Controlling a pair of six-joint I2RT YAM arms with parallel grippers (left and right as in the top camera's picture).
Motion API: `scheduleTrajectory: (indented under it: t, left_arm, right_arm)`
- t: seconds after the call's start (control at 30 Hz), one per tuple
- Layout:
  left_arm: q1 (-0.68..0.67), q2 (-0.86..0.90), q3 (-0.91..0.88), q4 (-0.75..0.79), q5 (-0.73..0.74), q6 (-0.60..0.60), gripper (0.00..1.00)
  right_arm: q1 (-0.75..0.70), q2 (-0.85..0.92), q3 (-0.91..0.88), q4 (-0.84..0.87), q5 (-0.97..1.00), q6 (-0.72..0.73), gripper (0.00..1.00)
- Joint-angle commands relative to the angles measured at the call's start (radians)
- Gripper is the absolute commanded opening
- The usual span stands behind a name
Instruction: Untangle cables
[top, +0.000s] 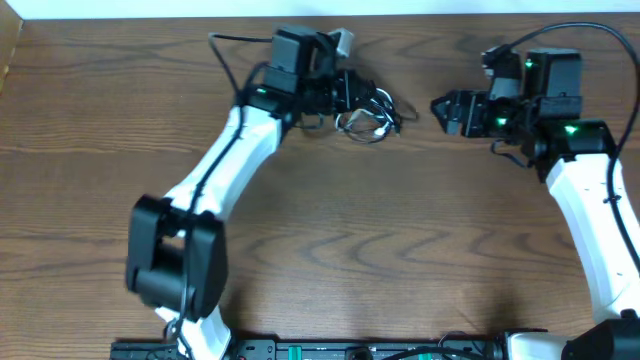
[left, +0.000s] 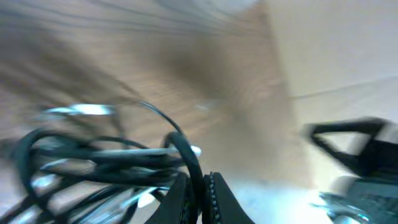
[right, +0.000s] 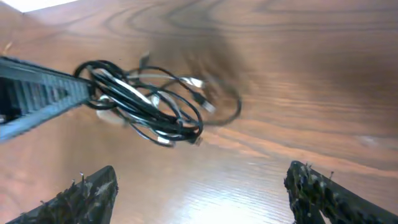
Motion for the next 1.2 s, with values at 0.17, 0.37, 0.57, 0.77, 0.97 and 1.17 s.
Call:
scheduleTrajectory:
  t: [0.17,0.37,0.57,0.77,0.97,1.17]
  left_arm:
    - [-0.013,-0.031,0.009,-0.149,0.27,-0.085,0.07]
    - [-0.013,-0.031,0.009,-0.15,0.427,-0.085,0.07]
    - [-0.013,-0.031,0.009,-0.15,0.463,-0.09,0.08]
    - [-0.013,-0.031,0.009,-0.15,0.462,-0.115,0.07]
    - [-0.013,-0.031,0.009,-0.15,0.462,-0.115,0.08]
    - [-0.013,-0.031,0.009,-0.149,0.462,-0.115,0.08]
  right_arm:
    - [0.121,0.027,-0.005,0.053,-0.005,-0.081,0.81]
    - [0.142,0.063,-0.005,0.024,0.013,-0.116,0.8]
    - [0.141,0.063,-0.005,0.005,0.013,-0.149,0.8]
    - [0.142,0.063,-0.005,-0.015,0.012,-0.149,0.8]
    - [0.142,0.063,-0.011,-0.024,0.011,-0.156,0.79]
    - [0.145,0.063,-0.018,-0.046,-0.011,-0.156,0.78]
